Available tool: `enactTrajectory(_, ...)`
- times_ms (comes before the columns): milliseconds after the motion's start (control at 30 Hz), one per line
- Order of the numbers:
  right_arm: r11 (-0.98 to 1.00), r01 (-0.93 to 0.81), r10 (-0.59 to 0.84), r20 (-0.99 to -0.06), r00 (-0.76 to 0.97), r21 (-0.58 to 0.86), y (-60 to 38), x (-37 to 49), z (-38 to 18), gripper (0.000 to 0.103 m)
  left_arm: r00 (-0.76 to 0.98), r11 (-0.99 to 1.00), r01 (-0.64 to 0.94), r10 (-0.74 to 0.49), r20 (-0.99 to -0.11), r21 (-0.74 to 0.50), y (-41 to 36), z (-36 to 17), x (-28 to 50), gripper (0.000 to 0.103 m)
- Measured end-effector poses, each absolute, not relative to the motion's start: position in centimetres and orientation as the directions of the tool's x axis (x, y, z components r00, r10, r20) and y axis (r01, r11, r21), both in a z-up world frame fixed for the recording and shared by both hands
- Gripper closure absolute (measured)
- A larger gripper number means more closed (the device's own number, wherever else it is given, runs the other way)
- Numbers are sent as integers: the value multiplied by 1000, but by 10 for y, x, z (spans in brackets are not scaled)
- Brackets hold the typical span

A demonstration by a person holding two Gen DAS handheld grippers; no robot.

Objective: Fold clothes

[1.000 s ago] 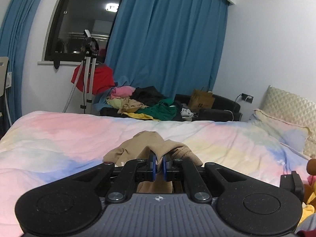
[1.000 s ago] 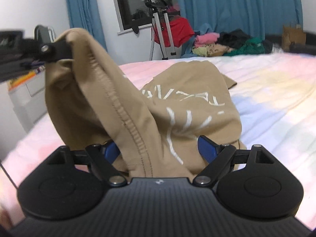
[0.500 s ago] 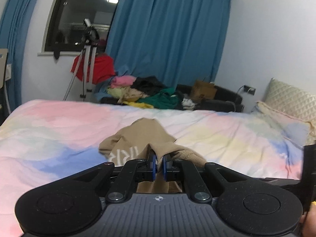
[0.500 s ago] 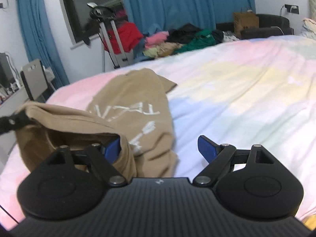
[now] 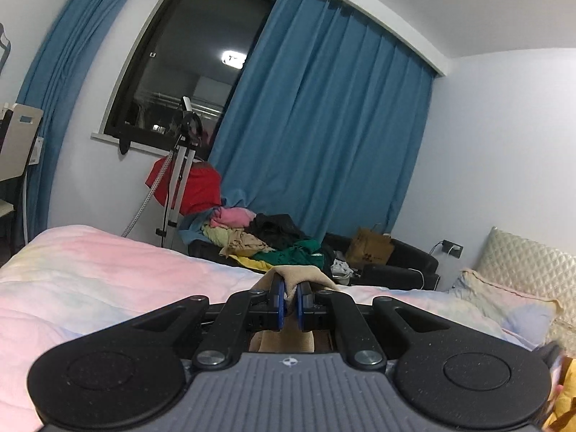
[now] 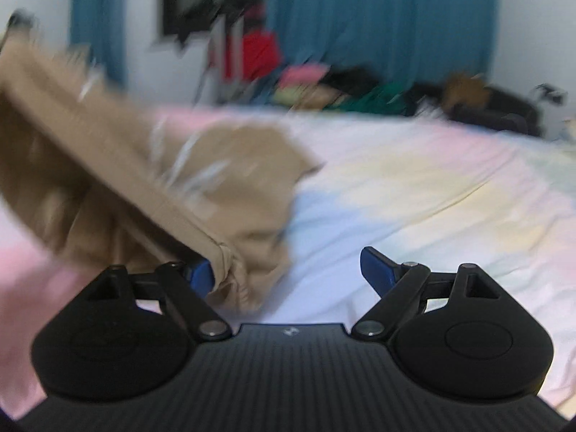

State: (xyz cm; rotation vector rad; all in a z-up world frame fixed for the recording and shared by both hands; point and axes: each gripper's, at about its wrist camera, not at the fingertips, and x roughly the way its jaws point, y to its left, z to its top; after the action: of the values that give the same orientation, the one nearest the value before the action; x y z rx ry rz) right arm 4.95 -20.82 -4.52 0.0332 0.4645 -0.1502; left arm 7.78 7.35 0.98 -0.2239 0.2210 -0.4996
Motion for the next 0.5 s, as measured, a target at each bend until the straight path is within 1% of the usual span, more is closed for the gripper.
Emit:
enactTrajectory(67,971,238,-211,-348,913,37,-226,37,-27,18,839,846,471,-517,-170,-249,70,10,77,96)
enactTrajectory(133,953,292,-259,-279,925,83,-243,28,-15,18,811,830,513,-552,-194,-220,62,5,75,96)
enactTrajectory(200,935,327,-287,-249,925,139,-258,23,-11,18,788,815,552,-579,-209,-176,50,-1,68,96)
enactTrajectory(233,925,340,-293,-254,922,169,-265,23,-12,18,777,807,568,-591,-215,-162,45,-5,66,96)
enactTrajectory(267,920,341,-279,-289,916,192,-269,26,-16,17,768,799,580,-601,-221,-157,41,-8,63,96)
enactTrajectory(333,919,322,-220,-383,897,227,-276,39,-30,18,756,791,592,-611,-233,-155,36,-14,62,96)
enactTrajectory(400,927,288,-147,-475,868,240,-276,55,-47,18,753,790,590,-613,-238,-166,35,-18,64,96)
enactTrajectory(500,938,247,-47,-618,785,242,-265,78,-75,18,761,798,562,-602,-240,-219,44,-20,70,96)
